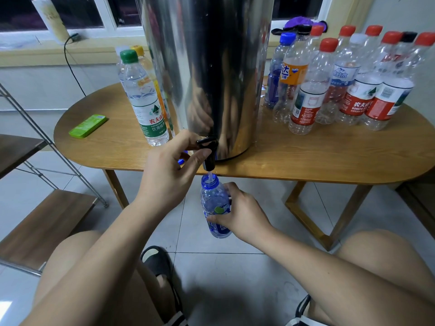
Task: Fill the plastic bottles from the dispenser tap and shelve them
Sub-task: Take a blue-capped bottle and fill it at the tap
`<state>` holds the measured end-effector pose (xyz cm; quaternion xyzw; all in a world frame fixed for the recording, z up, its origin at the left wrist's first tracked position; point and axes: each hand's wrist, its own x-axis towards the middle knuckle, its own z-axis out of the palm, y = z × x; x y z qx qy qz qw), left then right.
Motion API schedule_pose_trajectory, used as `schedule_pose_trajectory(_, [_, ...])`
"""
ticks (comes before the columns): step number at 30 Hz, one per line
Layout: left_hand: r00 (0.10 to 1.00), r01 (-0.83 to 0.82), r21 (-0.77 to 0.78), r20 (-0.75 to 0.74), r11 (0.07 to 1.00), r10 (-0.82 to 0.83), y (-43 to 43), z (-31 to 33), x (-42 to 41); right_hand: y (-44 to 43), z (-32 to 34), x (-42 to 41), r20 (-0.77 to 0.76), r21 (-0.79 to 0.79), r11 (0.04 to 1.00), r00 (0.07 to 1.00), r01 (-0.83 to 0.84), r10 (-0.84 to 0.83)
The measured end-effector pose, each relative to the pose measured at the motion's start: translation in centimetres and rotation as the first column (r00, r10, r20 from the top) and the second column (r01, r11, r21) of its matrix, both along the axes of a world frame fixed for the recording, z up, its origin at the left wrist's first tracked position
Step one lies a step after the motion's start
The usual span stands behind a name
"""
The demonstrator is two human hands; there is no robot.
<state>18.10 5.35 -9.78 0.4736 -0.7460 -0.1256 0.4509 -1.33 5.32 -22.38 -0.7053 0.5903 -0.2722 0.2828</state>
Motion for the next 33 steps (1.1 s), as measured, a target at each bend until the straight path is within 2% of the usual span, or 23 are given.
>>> schedule_pose_trajectory(33, [1.000,0.003,0.016,0.004,1.000,-0.003,0.20,0.23,-0.03,0.09,0.29,-0.09,-0.002,0.011,1.000,1.000,0.001,-0.001])
